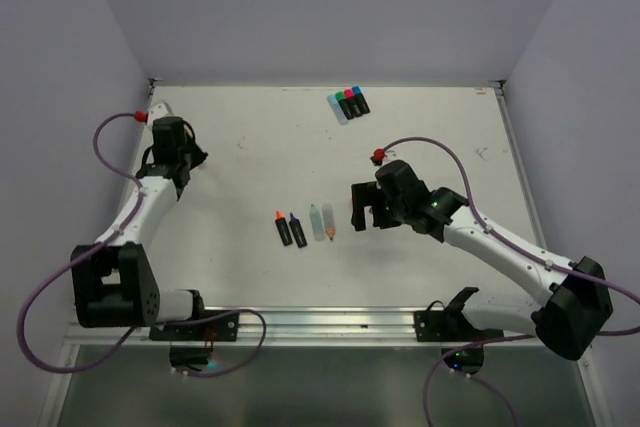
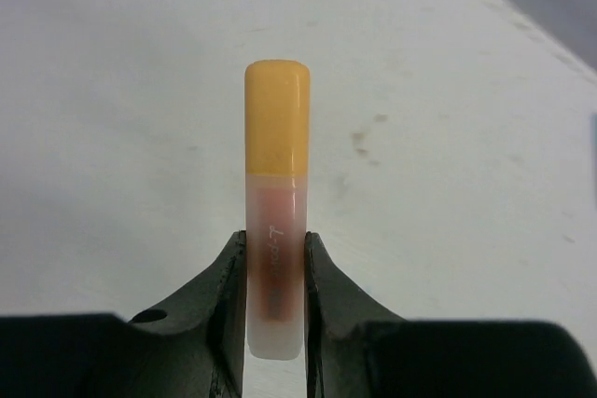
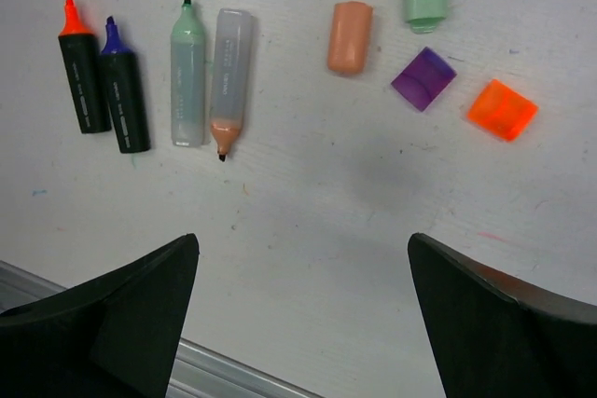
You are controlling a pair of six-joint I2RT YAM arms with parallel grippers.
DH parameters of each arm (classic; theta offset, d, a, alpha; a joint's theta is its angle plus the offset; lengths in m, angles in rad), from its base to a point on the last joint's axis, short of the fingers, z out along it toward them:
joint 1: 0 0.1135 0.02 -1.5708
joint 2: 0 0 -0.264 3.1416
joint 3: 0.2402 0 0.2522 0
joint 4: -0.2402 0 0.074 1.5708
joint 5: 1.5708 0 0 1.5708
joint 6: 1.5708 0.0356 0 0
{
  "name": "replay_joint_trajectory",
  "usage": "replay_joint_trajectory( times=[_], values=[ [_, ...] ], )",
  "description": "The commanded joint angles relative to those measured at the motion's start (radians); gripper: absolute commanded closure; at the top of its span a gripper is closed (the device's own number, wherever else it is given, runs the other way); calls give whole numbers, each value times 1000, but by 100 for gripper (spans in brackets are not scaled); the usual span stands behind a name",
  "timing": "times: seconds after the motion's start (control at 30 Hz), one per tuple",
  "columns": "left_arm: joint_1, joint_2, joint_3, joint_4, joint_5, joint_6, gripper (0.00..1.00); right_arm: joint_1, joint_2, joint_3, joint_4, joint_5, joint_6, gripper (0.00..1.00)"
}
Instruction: Open the pen caps
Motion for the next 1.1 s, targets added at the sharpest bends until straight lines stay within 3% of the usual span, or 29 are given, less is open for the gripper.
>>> replay_joint_trajectory(
  times=[0.0,0.13,0.17,0.33,0.53,0.8,1.07],
  values=[
    [-122,-128,-42,117,274,65,100,-59,40,68,14,-84,-36,1],
    [-313,-180,-99,165,436,112,100,-66,91,134,59,-125,-37,2],
    [-408,-191,-111,174,433,120,100,-77,101,147,74,-168,-30,3],
    [-677,-277,-214,235,387,129,100,-91,141,197,140,-265,32,8],
    [-743,-314,-279,228,375,155,100,-108,108,115,327,-412,110,17],
    [-765,-318,-340,310,398,137,100,-111,180,88,481,-513,203,30],
    [-802,-328,-346,329,362,118,100,-111,241,128,470,-510,226,29]
  ],
)
